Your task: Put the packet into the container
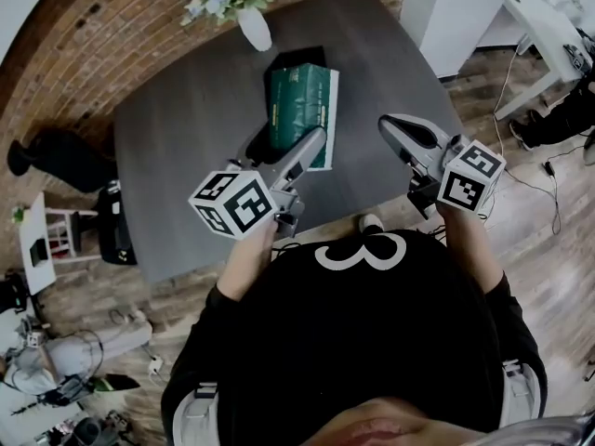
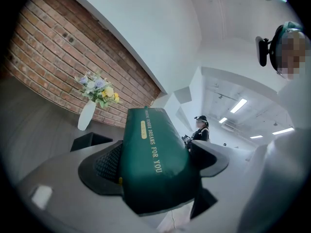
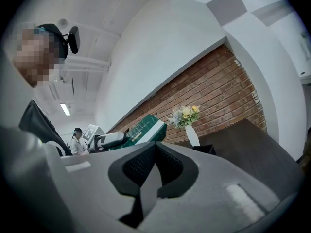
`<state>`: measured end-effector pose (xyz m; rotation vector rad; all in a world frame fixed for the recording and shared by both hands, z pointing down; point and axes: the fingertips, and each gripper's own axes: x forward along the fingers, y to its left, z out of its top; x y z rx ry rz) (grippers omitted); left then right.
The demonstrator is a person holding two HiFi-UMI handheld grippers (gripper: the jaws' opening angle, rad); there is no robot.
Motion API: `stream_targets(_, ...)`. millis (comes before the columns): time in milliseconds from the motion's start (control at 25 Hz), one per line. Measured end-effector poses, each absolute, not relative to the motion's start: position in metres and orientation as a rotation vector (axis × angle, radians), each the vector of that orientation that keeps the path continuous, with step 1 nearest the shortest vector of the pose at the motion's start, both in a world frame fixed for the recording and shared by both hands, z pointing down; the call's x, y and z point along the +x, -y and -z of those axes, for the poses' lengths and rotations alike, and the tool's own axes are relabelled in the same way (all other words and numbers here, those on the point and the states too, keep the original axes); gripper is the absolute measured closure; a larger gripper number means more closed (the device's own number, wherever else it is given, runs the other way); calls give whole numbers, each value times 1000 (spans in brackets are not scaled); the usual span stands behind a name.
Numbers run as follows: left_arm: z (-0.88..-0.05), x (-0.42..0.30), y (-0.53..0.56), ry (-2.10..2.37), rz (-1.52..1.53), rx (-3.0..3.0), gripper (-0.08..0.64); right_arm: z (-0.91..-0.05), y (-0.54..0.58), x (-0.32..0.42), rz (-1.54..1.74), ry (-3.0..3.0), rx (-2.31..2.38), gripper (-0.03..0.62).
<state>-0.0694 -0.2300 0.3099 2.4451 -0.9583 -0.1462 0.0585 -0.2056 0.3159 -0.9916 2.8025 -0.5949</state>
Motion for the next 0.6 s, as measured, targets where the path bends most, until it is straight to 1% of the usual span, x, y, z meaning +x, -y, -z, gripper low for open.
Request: stream_targets(600, -317, -63, 319, 1214, 145, 2368, 109, -327, 279, 94, 654, -2859, -862, 591)
